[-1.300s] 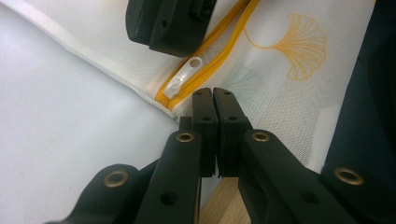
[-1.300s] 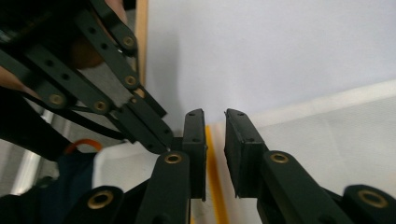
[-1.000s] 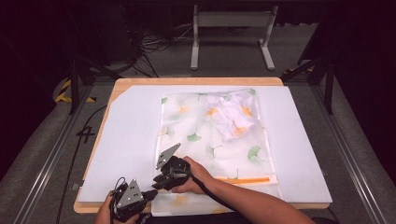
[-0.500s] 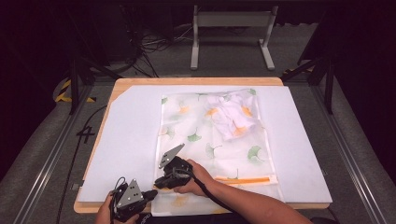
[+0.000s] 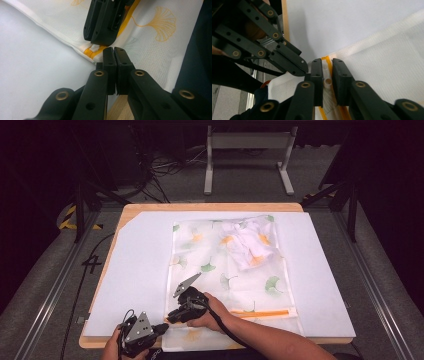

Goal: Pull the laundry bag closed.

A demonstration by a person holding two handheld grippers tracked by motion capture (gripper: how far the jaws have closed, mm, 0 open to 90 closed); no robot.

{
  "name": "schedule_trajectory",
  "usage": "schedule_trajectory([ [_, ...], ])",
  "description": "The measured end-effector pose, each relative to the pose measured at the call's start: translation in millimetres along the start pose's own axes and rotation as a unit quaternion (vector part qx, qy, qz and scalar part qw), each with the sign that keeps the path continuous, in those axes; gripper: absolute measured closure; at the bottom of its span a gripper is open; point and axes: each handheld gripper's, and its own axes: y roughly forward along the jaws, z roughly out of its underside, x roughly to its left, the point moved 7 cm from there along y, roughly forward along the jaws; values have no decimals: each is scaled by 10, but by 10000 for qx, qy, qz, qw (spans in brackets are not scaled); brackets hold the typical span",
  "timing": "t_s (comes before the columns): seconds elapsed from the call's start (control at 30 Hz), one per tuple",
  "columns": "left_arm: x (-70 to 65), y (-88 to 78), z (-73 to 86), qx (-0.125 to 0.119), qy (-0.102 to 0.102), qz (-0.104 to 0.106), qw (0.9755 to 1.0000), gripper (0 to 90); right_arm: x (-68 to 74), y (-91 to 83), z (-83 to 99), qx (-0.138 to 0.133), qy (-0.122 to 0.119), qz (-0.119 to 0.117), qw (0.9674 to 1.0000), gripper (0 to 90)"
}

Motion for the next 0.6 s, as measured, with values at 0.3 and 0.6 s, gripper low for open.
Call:
schedule_trajectory([
  [0.3, -3, 1, -1, 4, 41, -24, 10000, 883, 17, -48, -25, -159, 136, -87, 9997, 848],
  [0.6, -4, 3, -4, 21, 34, -6, 10000, 883, 23, -44, -72, -261, 295, -209, 9990, 846],
])
